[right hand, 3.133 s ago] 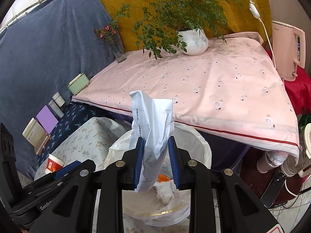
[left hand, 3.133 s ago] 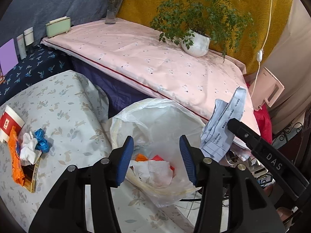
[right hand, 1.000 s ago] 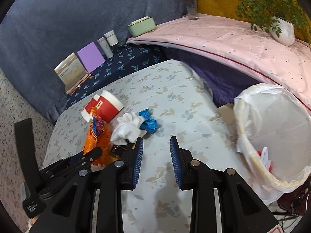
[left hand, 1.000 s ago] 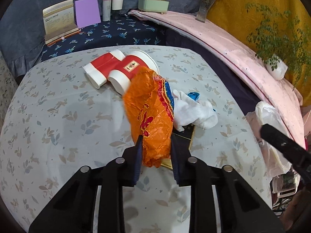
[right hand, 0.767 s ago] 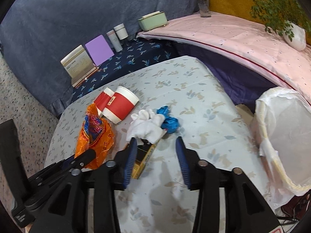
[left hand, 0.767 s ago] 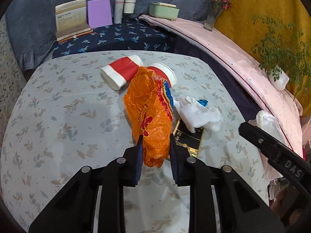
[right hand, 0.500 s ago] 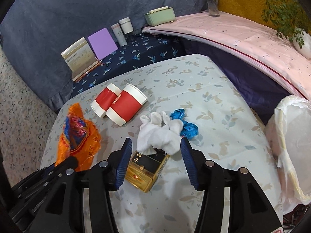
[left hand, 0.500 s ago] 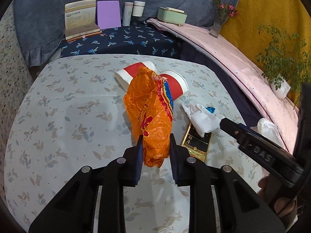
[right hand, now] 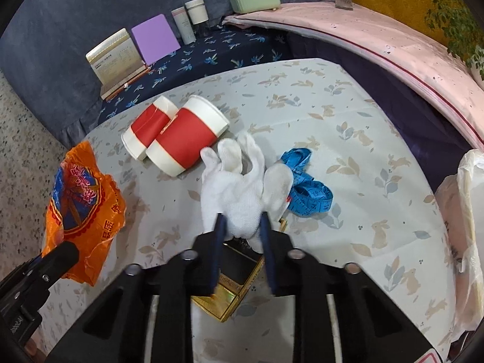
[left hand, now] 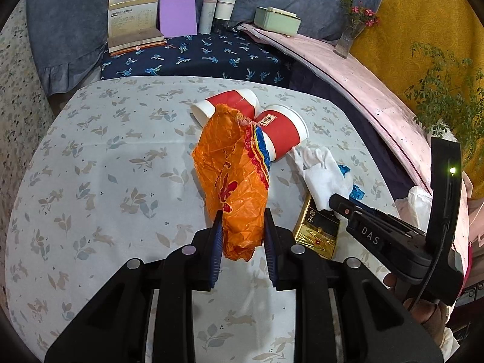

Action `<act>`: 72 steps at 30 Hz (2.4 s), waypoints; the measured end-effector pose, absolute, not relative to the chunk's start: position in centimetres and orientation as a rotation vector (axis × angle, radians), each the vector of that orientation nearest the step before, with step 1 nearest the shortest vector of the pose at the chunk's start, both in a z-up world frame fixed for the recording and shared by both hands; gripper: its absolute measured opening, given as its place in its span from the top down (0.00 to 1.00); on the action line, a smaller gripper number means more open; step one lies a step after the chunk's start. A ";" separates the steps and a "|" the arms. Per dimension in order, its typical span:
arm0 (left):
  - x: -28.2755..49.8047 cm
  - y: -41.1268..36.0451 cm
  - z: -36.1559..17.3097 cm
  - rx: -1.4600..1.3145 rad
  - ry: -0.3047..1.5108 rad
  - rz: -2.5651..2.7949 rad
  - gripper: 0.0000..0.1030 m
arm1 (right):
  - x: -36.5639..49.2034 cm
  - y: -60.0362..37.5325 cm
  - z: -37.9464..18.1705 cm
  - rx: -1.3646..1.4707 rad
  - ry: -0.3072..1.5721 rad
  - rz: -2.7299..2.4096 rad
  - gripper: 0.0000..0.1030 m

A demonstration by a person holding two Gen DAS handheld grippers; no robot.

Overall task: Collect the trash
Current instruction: 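Grasp the second white glove with the right gripper while the left holds the bag, then carry the orange bag and white glove with both grippers over the bin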

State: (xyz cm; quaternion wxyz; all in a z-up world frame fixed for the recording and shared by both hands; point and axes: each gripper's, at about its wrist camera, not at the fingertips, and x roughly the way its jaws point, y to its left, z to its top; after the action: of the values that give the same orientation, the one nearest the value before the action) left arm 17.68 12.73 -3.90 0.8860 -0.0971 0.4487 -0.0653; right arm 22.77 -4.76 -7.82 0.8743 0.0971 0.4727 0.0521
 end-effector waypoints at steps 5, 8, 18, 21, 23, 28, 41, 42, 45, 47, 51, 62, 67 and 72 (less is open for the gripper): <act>17.5 12.5 -3.5 -0.201 0.922 -0.144 0.77 | 22.0 -5.0 -6.4 0.216 0.951 0.134 0.89; 17.2 12.1 -2.8 -0.194 0.908 -0.156 0.77 | 21.2 -5.3 -4.6 0.226 0.909 0.145 0.90; 15.8 8.1 0.8 -0.154 0.843 -0.220 0.77 | 17.8 -8.9 1.9 0.262 0.765 0.130 0.90; 15.3 6.2 1.9 -0.136 0.822 -0.247 0.77 | 16.7 -10.7 3.3 0.280 0.730 0.110 0.89; 15.0 4.8 2.7 -0.124 0.810 -0.267 0.77 | 16.0 -12.0 4.1 0.292 0.712 0.094 0.90; 14.3 1.0 4.2 -0.101 0.793 -0.328 0.77 | 14.0 -15.8 5.5 0.317 0.668 0.041 0.89; 11.4 -11.9 5.5 0.023 0.769 -0.518 0.77 | 7.8 -27.1 5.5 0.412 0.613 -0.135 0.89; 11.2 -12.8 5.5 0.032 0.770 -0.533 0.77 | 7.2 -28.0 5.3 0.421 0.610 -0.151 0.89; 10.7 -15.0 5.3 0.056 0.769 -0.564 0.77 | 5.9 -30.2 4.7 0.443 0.605 -0.188 0.89; 10.4 -16.5 5.2 0.074 0.773 -0.583 0.77 | 5.2 -31.6 4.4 0.460 0.605 -0.212 0.89; 10.2 -18.7 4.7 0.096 0.786 -0.614 0.77 | 4.0 -33.7 3.7 0.483 0.605 -0.247 0.89; 10.4 -22.6 2.6 0.111 0.814 -0.673 0.73 | 2.7 -36.6 1.9 0.521 0.624 -0.293 0.89; 10.7 -22.5 2.3 0.085 0.814 -0.665 0.62 | 2.8 -37.0 1.4 0.532 0.629 -0.298 0.89; 11.2 -22.3 2.1 0.078 0.821 -0.650 0.59 | 3.2 -37.0 1.2 0.533 0.632 -0.295 0.89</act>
State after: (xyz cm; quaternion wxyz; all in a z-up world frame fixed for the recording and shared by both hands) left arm 11.17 -22.33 2.09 0.8654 0.0371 0.3918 -0.3102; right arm 3.25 -37.01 1.23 0.9053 0.2580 0.3059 -0.1427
